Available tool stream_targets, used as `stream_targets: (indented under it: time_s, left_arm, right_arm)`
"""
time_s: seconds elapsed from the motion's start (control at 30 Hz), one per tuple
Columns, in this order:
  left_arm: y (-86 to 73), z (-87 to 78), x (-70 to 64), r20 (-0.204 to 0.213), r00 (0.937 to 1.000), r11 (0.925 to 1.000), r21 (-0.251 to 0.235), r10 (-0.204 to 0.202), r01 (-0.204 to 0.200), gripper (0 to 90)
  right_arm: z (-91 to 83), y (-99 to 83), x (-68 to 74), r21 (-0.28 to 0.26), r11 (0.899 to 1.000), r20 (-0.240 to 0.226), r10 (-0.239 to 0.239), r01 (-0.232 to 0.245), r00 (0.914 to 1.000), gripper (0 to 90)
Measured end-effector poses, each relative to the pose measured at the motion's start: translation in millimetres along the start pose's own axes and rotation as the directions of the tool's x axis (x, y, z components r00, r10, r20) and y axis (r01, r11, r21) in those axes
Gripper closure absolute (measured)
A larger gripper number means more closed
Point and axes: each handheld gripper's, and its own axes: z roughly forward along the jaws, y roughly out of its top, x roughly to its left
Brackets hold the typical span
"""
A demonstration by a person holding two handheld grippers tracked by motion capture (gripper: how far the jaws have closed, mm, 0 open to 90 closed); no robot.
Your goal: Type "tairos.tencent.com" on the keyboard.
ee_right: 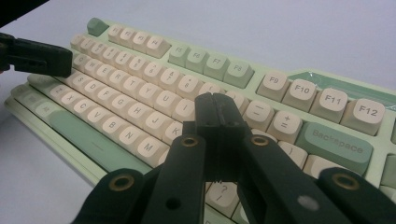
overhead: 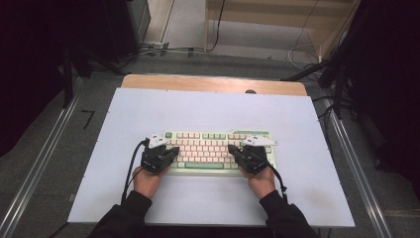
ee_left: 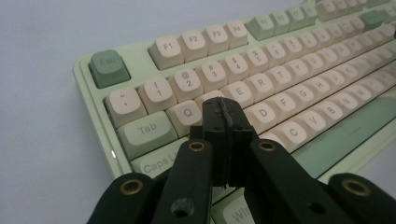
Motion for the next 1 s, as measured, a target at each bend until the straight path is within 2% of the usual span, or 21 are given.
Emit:
stream_targets:
  time_s: [0.2, 0.4, 1.0]
  left_arm:
    - [1.4, -4.5, 0.0, 0.008, 0.9999, 0.9987, -0.048, -0.013, 0.014, 90.0]
    - [1.9, -5.5, -0.5, 0.014, 0.9997, 0.9977, -0.064, -0.020, 0.021, 90.0]
    - [2.2, -3.7, -2.2, 0.014, 0.9998, 0.9979, -0.064, -0.012, 0.012, 90.0]
  right_arm:
    - [0.0, 0.1, 0.6, -0.001, 1.000, -0.001, 0.000, 0.000, 1.0000, 87.3]
    - [-0.1, 0.4, 1.1, -0.004, 1.000, -0.002, 0.000, 0.000, 1.0000, 87.3]
    - [5.6, 4.2, 5.6, -0.007, 1.000, -0.011, -0.015, 0.015, 0.9998, 87.3]
